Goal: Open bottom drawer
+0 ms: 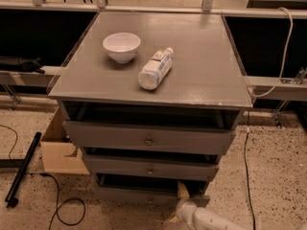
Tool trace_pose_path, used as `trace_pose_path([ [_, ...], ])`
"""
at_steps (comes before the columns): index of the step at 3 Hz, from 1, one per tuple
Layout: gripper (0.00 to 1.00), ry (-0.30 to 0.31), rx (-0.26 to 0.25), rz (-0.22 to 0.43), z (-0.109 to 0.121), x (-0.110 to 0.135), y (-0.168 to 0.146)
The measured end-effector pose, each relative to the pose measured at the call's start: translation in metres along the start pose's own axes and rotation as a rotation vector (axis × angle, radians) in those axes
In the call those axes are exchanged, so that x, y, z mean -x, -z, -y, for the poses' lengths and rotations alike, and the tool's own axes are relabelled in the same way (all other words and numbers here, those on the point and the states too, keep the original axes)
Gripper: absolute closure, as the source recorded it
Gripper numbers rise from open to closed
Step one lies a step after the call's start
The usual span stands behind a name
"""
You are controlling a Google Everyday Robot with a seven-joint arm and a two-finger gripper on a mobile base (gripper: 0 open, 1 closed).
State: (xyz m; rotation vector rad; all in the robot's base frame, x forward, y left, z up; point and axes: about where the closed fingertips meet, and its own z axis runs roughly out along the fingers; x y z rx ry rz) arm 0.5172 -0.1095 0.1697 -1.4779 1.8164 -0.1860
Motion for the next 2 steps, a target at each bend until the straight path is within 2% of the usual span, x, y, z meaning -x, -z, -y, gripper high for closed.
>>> trace_pose_path([
  [2, 0.00, -0.056, 0.043, 0.065, 0.0108, 0.0038, -0.0117],
])
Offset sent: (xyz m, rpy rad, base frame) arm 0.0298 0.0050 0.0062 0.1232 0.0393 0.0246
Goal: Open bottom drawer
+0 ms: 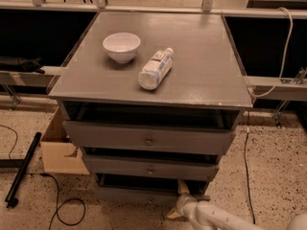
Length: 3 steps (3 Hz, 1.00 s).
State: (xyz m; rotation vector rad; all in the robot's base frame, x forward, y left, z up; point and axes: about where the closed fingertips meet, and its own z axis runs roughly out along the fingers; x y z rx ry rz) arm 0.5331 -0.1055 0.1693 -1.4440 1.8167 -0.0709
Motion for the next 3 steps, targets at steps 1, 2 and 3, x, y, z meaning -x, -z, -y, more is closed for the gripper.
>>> trace_pose_path([
  [1, 0.00, -0.016, 0.012, -0.031, 0.0032, -0.0132, -0.0183],
  [2, 0.00, -0.016, 0.012, -0.031, 0.0032, -0.0132, -0.0183],
  [3, 0.16, -0.016, 0.012, -0.031, 0.0031, -0.0131, -0.0184],
])
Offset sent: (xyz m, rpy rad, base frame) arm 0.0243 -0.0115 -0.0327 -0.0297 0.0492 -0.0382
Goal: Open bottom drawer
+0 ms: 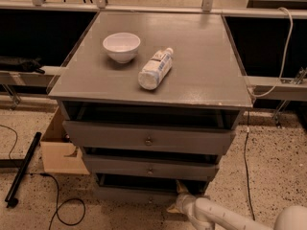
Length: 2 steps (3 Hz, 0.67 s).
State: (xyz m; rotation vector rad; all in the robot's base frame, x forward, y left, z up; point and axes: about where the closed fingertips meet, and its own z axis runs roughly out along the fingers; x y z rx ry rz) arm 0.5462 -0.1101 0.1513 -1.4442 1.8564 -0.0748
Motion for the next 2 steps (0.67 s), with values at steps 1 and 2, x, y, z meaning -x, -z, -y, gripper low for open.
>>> trace_pose_path([
  [1, 0.39, 0.000, 0.000, 0.000, 0.0000, 0.0000, 0.0000],
  [2, 0.63, 0.000, 0.000, 0.000, 0.0000, 0.0000, 0.0000],
])
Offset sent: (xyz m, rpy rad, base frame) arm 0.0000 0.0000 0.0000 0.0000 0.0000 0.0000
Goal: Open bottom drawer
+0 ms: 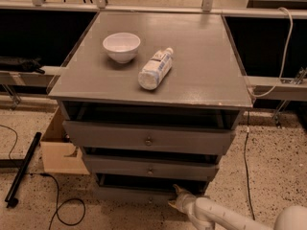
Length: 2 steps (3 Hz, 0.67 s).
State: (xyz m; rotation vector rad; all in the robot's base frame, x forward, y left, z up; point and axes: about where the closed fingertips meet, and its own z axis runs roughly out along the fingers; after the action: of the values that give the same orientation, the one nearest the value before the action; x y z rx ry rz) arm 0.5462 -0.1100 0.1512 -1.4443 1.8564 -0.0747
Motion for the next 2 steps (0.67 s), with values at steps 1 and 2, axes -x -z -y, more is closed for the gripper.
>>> trace_pose_path([
  [1, 0.85, 0.000, 0.000, 0.000, 0.0000, 0.0000, 0.0000],
  [2, 1.00, 0.008, -0.001, -0.003, 0.0023, 0.0017, 0.0068],
])
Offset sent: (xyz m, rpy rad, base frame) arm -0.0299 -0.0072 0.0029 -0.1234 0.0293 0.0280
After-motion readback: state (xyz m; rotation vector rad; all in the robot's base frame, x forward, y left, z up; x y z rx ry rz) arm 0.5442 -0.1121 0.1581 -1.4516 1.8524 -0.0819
